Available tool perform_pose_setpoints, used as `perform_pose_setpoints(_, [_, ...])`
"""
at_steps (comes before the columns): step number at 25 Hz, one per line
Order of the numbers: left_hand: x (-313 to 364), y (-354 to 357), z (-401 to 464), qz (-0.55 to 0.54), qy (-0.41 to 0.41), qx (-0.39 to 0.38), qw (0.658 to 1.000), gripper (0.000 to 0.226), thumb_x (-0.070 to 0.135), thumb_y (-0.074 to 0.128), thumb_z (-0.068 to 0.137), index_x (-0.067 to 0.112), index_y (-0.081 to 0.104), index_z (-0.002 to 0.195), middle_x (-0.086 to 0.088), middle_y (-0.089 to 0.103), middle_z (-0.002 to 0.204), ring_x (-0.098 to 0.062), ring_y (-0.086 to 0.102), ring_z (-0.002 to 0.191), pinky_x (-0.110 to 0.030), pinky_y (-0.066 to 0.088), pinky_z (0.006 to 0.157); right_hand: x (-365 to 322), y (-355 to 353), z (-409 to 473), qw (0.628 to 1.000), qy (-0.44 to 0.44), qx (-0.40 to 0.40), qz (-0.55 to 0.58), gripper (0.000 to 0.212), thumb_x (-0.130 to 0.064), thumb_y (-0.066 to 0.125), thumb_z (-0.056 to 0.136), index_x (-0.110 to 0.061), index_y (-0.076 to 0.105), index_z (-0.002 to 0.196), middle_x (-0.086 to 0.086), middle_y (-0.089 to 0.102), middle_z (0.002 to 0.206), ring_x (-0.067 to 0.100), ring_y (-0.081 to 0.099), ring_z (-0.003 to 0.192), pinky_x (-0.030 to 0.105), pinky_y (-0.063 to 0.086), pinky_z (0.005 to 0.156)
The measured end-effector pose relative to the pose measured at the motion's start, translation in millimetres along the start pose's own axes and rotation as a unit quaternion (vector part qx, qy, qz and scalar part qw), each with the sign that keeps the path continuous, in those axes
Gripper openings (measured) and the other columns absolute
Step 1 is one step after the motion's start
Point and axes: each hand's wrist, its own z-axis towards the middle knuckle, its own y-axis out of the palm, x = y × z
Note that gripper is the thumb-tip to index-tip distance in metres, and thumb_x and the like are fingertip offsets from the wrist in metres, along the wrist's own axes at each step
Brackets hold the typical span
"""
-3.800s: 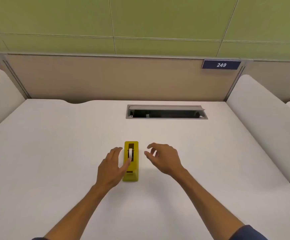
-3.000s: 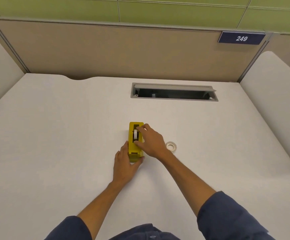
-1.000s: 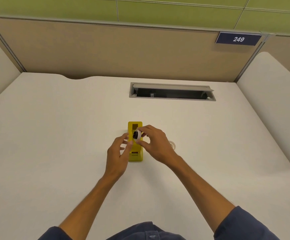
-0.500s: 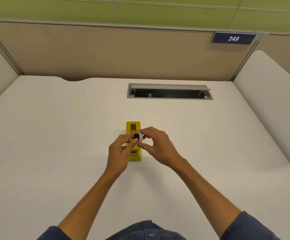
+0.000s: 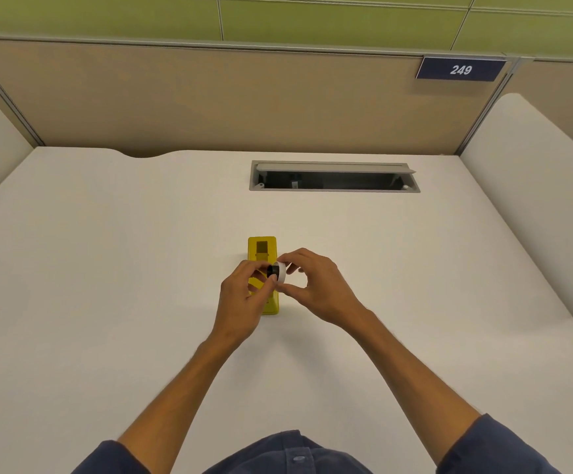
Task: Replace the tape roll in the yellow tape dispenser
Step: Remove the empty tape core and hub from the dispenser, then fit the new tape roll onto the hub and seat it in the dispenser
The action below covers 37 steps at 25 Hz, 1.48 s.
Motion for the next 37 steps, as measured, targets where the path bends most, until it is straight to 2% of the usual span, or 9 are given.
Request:
perform_pose_setpoints(4, [-1.3, -4.1, 2.1, -0.039, -0.054, 0.015, 0.998, 0.022, 0.021, 0.06, 0.089, 0.022, 0.062, 0.111, 0.003, 0.065, 0.106, -0.014, 0.06, 0.099, -0.024, 0.051, 0.078, 12.9, -4.4, 1.0, 0.998, 0.051, 0.023, -0.032, 0.039, -0.038, 0.074, 0.074, -0.026, 0.057, 0.106, -0.011, 0.065, 0.107, 0.007, 0.062, 0.092, 0.03, 0.052, 0.076])
perform_pose_setpoints(9, [-0.4, -6.2, 4.4, -0.057, -0.091, 0.032, 0.994, 0.027, 0.019, 0.058, 0.09, 0.024, 0.06, 0.117, 0.003, 0.062, 0.115, -0.014, 0.059, 0.103, -0.011, 0.044, 0.073, 37.8, -1.3, 4.6, 0.991, 0.111, 0.004, -0.07, 0.04, -0.037, 0.075, 0.073, -0.025, 0.053, 0.104, -0.004, 0.069, 0.097, 0.016, 0.064, 0.089, 0.033, 0.053, 0.071])
perform_pose_setpoints(13, [-0.8, -5.8, 4.2, -0.064, -0.091, 0.031, 0.993, 0.029, 0.019, 0.057, 0.091, 0.022, 0.06, 0.12, 0.001, 0.062, 0.117, -0.014, 0.059, 0.104, -0.015, 0.046, 0.078, 56.7, 9.3, 10.1, 0.983, 0.105, -0.03, -0.147, 0.041, -0.044, 0.071, 0.08, -0.027, 0.058, 0.115, -0.001, 0.065, 0.105, 0.02, 0.059, 0.095, 0.033, 0.044, 0.077])
perform_pose_setpoints(17, [-3.7, -6.3, 2.8, -0.061, -0.088, 0.026, 0.994, 0.027, 0.02, 0.057, 0.091, 0.022, 0.062, 0.117, 0.001, 0.064, 0.115, -0.007, 0.06, 0.1, -0.005, 0.046, 0.067, 69.1, 19.0, 15.6, 0.971, 0.103, -0.063, -0.207, 0.038, -0.041, 0.068, 0.082, -0.029, 0.061, 0.118, 0.002, 0.06, 0.109, 0.023, 0.055, 0.101, 0.036, 0.037, 0.085])
perform_pose_setpoints(26, [-0.9, -6.1, 0.6, -0.063, -0.091, 0.026, 0.994, 0.026, 0.019, 0.058, 0.091, 0.023, 0.063, 0.116, 0.0, 0.064, 0.114, -0.008, 0.061, 0.099, -0.002, 0.045, 0.065, 75.5, 22.5, 16.0, 0.962, 0.115, -0.086, -0.231, 0.058, -0.048, 0.065, 0.084, -0.026, 0.049, 0.135, 0.003, 0.057, 0.126, 0.023, 0.051, 0.116, 0.04, 0.031, 0.1])
perform_pose_setpoints(28, [0.7, -5.9, -0.3, -0.062, -0.096, 0.022, 0.993, 0.028, 0.019, 0.058, 0.091, 0.021, 0.062, 0.118, 0.0, 0.064, 0.116, -0.011, 0.06, 0.101, -0.002, 0.046, 0.067, 66.1, 18.4, 13.6, 0.976, 0.108, -0.052, -0.182, 0.049, -0.045, 0.061, 0.088, -0.024, 0.053, 0.131, 0.001, 0.062, 0.12, 0.02, 0.057, 0.11, 0.039, 0.035, 0.099])
perform_pose_setpoints(31, [3.7, -6.5, -2.0, -0.081, -0.093, 0.009, 0.992, 0.029, 0.016, 0.059, 0.09, 0.021, 0.063, 0.118, 0.0, 0.065, 0.116, -0.014, 0.062, 0.106, -0.008, 0.05, 0.073, 41.6, 14.7, 6.0, 0.99, 0.135, 0.018, 0.03, 0.029, -0.044, 0.055, 0.093, -0.024, 0.068, 0.108, -0.005, 0.071, 0.098, 0.012, 0.065, 0.088, 0.037, 0.05, 0.085])
perform_pose_setpoints(34, [7.1, -7.6, -5.9, -0.105, -0.08, -0.01, 0.991, 0.029, 0.011, 0.06, 0.089, 0.022, 0.064, 0.116, 0.001, 0.067, 0.114, -0.01, 0.063, 0.105, -0.021, 0.053, 0.085, 14.3, 13.5, -1.0, 0.964, 0.15, 0.032, 0.218, 0.035, -0.047, 0.053, 0.094, -0.021, 0.073, 0.083, -0.006, 0.072, 0.076, 0.006, 0.064, 0.071, 0.02, 0.051, 0.071])
perform_pose_setpoints(37, [10.1, -8.8, -9.4, -0.119, -0.056, -0.03, 0.991, 0.031, 0.006, 0.061, 0.087, 0.023, 0.065, 0.113, 0.003, 0.067, 0.112, -0.007, 0.064, 0.103, -0.024, 0.053, 0.088, -3.6, 8.3, -5.9, 0.946, 0.133, 0.036, 0.294, 0.028, -0.036, 0.057, 0.094, -0.023, 0.074, 0.077, -0.011, 0.071, 0.068, 0.002, 0.063, 0.065, 0.007, 0.047, 0.064])
